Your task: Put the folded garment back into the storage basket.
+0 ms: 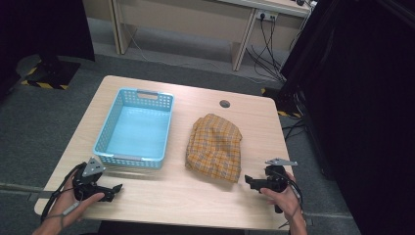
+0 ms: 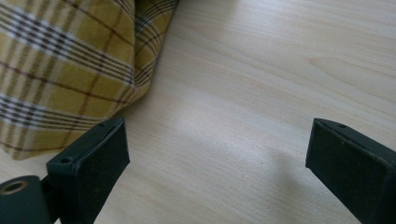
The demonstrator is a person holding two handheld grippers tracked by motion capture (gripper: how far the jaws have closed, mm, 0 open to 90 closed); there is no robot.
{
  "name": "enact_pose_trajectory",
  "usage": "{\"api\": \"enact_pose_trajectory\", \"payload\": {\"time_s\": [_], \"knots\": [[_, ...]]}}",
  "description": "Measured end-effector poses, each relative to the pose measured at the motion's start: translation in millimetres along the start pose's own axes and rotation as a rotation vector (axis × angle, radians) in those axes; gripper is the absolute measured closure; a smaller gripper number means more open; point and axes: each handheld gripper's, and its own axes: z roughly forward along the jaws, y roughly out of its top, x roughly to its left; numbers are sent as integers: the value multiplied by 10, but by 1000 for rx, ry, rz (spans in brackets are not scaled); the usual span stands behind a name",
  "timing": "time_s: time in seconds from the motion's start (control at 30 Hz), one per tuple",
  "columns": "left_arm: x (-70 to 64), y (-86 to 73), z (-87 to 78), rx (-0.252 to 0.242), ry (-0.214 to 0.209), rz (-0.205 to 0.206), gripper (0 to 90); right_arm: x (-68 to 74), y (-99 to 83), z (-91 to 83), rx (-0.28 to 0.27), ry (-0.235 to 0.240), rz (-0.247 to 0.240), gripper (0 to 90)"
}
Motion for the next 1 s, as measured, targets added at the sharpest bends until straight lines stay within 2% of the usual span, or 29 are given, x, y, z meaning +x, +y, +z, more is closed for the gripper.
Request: {"api": "enact_pose_trajectory", "payload": {"time_s": [0.33, 0.47, 1.0], "knots": [[1, 0, 0, 0, -1, 1, 0, -11, 36, -50, -17, 19, 25, 66], [1, 0, 1, 0, -1, 1, 0, 14, 64, -84, -33, 53, 10, 41], [1, 0, 1, 0, -1, 1, 0, 79, 160, -166, -69, 83, 12, 50]]}}
